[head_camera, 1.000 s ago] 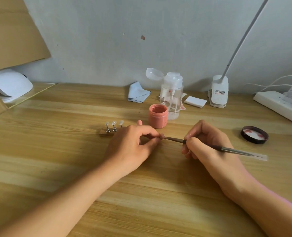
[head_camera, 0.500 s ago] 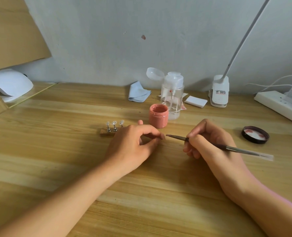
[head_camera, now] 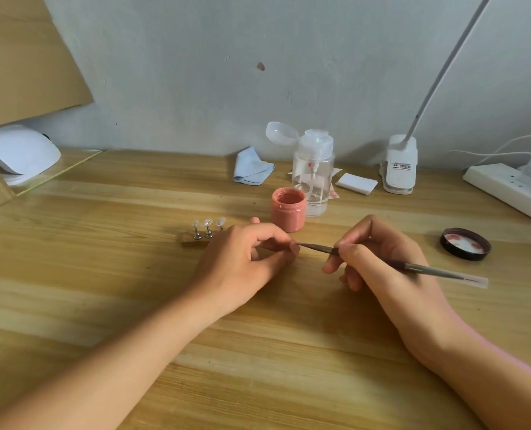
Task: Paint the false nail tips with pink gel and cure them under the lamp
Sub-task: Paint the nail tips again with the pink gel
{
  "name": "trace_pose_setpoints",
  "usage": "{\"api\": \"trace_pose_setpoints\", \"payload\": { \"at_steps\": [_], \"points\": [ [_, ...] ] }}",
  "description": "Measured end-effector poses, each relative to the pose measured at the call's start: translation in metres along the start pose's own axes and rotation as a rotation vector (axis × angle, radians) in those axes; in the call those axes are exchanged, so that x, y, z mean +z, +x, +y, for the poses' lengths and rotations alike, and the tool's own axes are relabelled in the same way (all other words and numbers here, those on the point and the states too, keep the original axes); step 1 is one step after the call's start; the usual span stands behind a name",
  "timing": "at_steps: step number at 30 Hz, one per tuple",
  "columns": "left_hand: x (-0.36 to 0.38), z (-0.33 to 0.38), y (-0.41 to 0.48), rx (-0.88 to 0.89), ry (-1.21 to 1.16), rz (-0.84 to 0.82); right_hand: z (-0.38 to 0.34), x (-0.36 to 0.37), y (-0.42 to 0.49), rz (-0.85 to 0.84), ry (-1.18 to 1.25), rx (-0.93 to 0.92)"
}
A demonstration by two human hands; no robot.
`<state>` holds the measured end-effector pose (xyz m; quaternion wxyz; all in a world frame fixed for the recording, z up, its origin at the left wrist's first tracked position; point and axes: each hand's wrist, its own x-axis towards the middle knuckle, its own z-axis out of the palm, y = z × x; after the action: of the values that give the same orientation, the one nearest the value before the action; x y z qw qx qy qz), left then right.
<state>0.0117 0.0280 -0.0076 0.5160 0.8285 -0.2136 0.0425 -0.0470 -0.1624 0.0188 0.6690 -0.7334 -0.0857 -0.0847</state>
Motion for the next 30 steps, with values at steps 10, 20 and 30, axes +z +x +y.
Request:
{"api": "trace_pose_setpoints", "payload": {
  "at_steps": [10,20,30],
  "points": [
    [-0.0018,0.0020,-0.0001,-0.067,-0.110,-0.046,-0.0019,-0.0012,-0.0009,0.040,0.068,-0.020],
    [-0.0010,0.0020,0.0003,-0.083,-0.154,-0.051,-0.0030,0.0002,-0.0006,-0.003,0.052,0.002],
    [-0.0016,0.0020,0.0001,-0.083,-0.154,-0.057,-0.0017,-0.0003,-0.0009,-0.002,0.054,-0.013]
  ]
}}
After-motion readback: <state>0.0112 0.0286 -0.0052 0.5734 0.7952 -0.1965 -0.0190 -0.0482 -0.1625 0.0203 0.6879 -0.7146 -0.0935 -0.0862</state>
